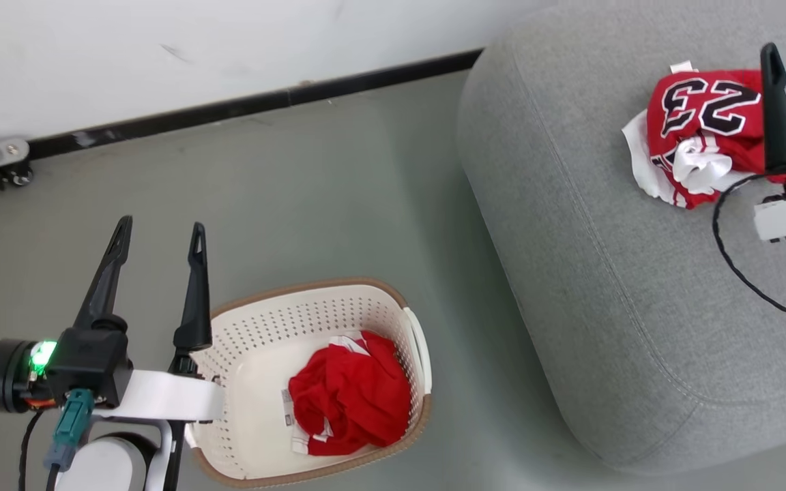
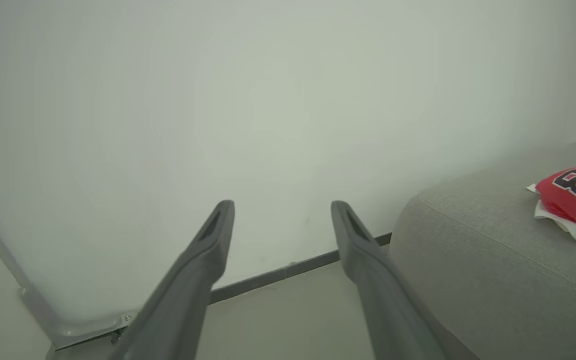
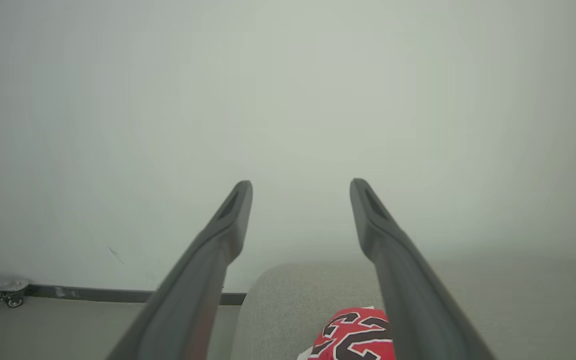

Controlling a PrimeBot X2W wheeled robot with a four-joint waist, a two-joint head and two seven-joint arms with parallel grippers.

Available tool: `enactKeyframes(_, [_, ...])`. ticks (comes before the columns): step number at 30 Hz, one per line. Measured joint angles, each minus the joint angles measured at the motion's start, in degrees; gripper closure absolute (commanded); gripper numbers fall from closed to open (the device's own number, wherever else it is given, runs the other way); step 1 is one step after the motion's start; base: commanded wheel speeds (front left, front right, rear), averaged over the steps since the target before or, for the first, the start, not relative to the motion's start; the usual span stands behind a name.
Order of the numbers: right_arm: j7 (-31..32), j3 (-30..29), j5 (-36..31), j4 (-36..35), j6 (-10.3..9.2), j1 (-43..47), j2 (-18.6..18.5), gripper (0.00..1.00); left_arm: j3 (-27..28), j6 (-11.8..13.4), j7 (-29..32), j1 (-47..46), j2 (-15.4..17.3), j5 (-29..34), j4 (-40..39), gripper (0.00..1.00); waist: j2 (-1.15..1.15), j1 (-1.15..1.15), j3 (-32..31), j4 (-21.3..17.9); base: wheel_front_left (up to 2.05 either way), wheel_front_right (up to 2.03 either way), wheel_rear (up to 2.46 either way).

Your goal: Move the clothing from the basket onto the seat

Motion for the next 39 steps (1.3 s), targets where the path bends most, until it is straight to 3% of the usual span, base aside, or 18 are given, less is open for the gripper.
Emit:
enactKeyframes(12, [-0.01, -0.12, -4.25, -8.93, 0.00, 6.91, 7.15, 0.00, 1.12, 1.55, -1.02, 4.34, -1.51, -1.78, 4.75, 0.00, 0.00, 0.00, -5.35, 4.00, 0.00, 0.00, 0.00])
enactKeyframes(27, [-0.01, -2.72, -8.46, -10.29, 0.00, 20.81, 15.93, 0.00, 0.97, 3.00, -1.71, 7.30, -4.15, -2.91, 8.42, 0.00, 0.00, 0.00, -11.52, 8.02, 0.00, 0.00, 0.00])
enactKeyframes(39, [0.19, -4.17, -11.95, -10.22, 0.00, 28.60, 19.18, 0.00, -0.23, 2.90, -2.01, 9.49, -5.24, -3.75, 10.58, 0.00, 0.00, 0.00, -14.91, 9.83, 0.00, 0.00, 0.00])
